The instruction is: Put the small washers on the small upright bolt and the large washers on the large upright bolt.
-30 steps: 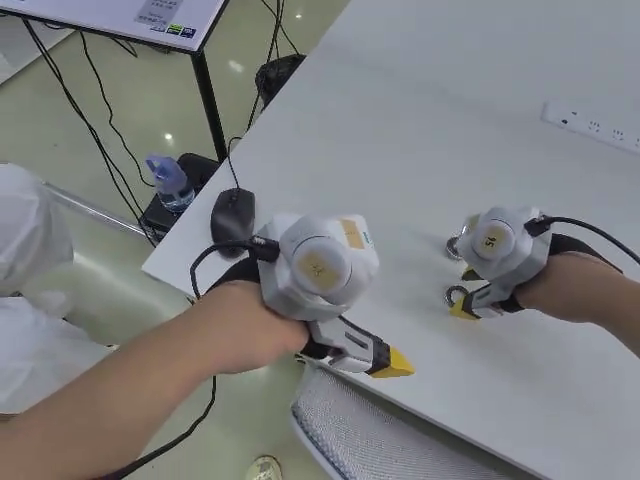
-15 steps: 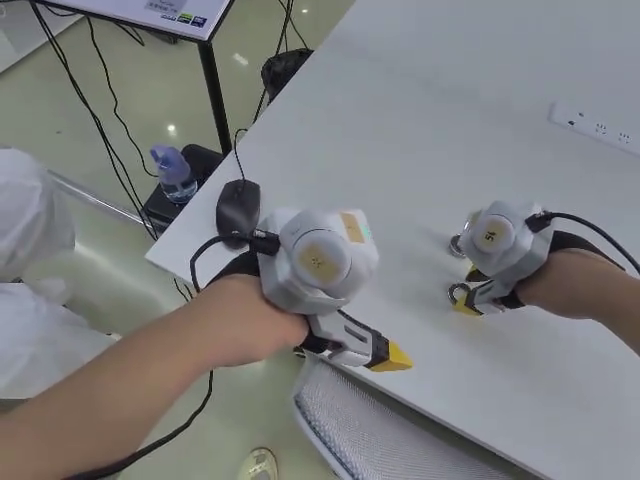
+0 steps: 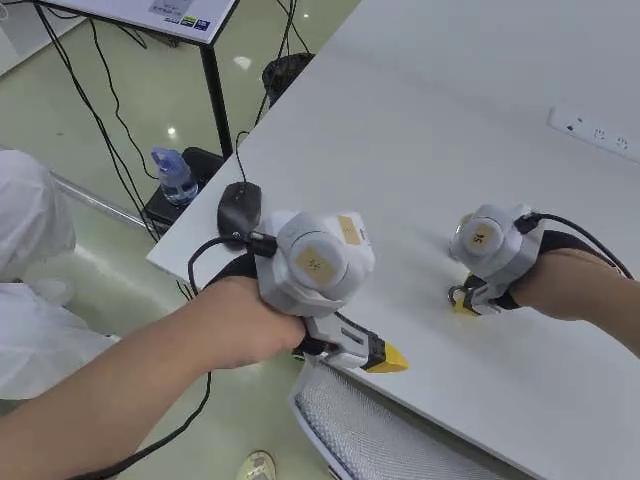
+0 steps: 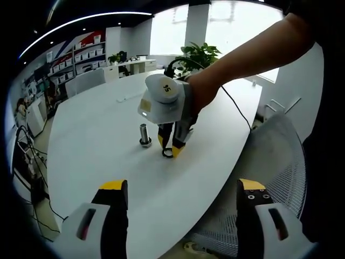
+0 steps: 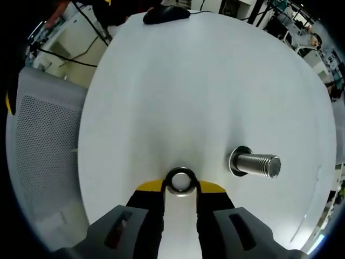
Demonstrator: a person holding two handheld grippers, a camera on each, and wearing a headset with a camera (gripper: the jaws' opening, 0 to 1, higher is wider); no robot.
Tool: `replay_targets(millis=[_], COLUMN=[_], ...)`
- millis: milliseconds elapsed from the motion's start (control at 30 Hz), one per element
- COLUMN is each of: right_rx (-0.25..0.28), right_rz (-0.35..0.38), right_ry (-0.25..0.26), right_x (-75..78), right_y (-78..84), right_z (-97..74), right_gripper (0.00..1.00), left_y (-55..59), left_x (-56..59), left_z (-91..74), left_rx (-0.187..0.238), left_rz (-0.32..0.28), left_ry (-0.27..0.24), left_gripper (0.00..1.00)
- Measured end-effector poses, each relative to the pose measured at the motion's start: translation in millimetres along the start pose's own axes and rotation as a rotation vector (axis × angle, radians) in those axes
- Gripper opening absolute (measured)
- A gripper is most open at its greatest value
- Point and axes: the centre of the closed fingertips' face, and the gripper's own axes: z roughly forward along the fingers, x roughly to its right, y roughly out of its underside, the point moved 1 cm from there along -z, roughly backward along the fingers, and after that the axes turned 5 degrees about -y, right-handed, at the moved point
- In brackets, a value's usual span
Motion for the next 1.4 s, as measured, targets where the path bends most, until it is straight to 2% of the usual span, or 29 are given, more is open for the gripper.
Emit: replay_targets(millis=[67,133,333,567,867,1033,1167,1400], right_rx=[0.015,0.043,0.053,0.037,0.035,0.034,0.043,0.053], right_rz=[0.001,0.036,0.041,0.042,0.069,0.089,0.089,0.109], right_ry=[-0.007,-0.029,-0.029,-0.027,-0.022,-0.001,0.011,0.033], right_x=[0.3,0.4,5.0,4.6,10.2,15.8,18.6,30.9], right_y=[0.8,0.6,4.4,9.5,18.7,26.4,27.1,29.9], right_z=[-1.3,-2.3,-6.3,-17.5,-35.8,-52.8,-70.1,-89.1], right_gripper=[0.21,0.21,0.21,0.21,0.21,0.21,0.21,0.21], left_y=[0.4,0.2,-0.1,1.7,-3.1,-7.9,-10.7,-16.1], left_x=[0.8,1.3,-0.4,-3.4,-1.8,0.2,0.9,1.2], left_z=[0.0,-0.4,-2.1,-4.3,-0.8,2.4,5.1,10.1], left_rx=[-0.004,-0.006,-0.011,-0.015,-0.003,0.006,0.012,0.037], left_rz=[0.002,0.01,0.014,0.012,0.017,0.015,0.018,0.01], left_ry=[0.003,0.005,0.003,-0.005,-0.003,0.004,-0.001,-0.009], left_gripper=[0.82,0.82,0.81,0.81,0.84,0.86,0.88,0.92])
